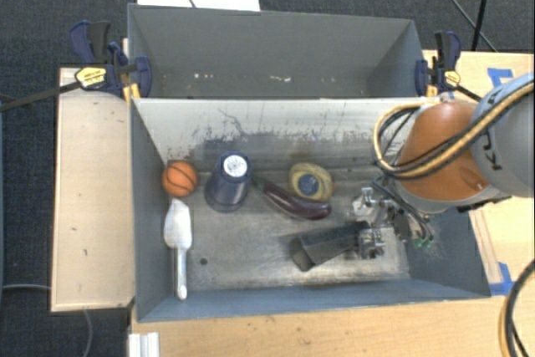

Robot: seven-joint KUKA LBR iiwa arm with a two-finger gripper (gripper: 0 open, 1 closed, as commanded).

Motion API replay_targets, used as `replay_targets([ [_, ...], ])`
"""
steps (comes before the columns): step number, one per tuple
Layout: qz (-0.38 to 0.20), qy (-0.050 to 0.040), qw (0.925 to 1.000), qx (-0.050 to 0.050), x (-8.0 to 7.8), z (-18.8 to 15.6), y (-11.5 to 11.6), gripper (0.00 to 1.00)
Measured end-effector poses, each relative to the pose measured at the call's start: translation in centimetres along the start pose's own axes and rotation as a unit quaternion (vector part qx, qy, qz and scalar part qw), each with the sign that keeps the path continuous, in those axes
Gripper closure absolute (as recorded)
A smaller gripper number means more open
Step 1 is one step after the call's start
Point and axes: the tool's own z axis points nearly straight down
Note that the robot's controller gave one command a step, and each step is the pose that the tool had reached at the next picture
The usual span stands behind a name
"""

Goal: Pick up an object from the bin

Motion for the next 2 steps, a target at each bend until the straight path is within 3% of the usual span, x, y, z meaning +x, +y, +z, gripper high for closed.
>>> replay_targets([
  [1, -0.001, 0.0, 1.0, 0.0, 0.0, 0.0, 0.0, 1.0],
  [2, 0.004, 0.007, 1.0, -0.004, 1.6, -17.5, -0.8, 1.0],
])
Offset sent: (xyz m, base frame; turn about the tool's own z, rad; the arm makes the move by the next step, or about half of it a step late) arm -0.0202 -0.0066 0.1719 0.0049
